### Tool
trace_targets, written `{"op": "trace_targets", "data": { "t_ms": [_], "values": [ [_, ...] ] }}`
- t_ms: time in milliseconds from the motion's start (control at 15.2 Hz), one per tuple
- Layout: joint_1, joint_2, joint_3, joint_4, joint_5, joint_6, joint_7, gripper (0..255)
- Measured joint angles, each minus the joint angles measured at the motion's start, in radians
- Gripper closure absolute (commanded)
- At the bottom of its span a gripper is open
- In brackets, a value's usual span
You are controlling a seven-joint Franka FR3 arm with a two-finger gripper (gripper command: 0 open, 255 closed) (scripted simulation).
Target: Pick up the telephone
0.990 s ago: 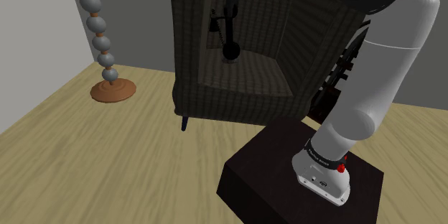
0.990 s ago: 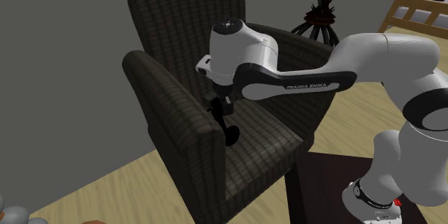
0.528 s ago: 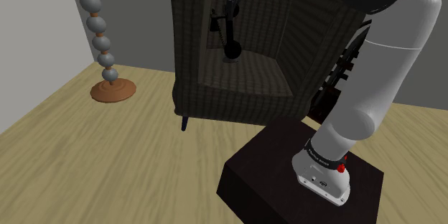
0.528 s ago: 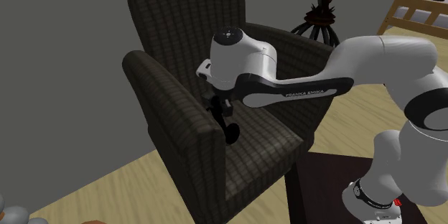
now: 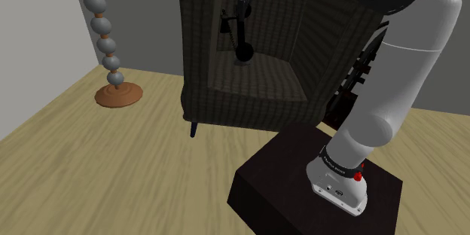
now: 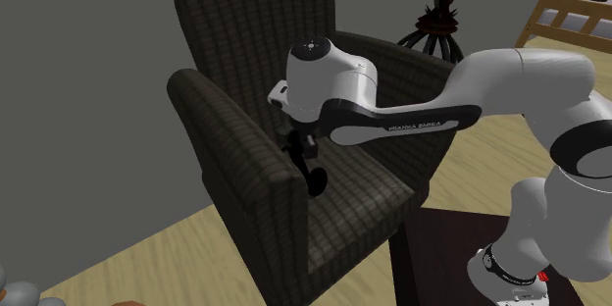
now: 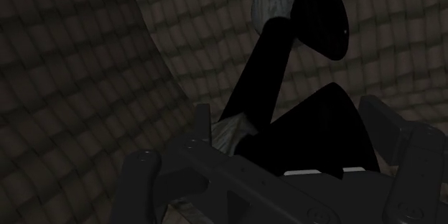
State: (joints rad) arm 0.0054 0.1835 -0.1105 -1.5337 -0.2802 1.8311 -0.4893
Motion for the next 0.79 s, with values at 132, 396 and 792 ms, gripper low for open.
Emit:
{"op": "trace_targets", "data": {
  "t_ms": [132, 396, 792],
  "values": [
    [-0.007, 0.015, 0.003, 0.031, 0.022, -0.034, -0.009, 255],
    [-0.011, 0.038, 0.012, 0.096, 0.027, -0.092, -0.015, 255],
    [-0.012, 0.048, 0.019, 0.193, 0.053, -0.13, -0.032, 255]
  ]
}}
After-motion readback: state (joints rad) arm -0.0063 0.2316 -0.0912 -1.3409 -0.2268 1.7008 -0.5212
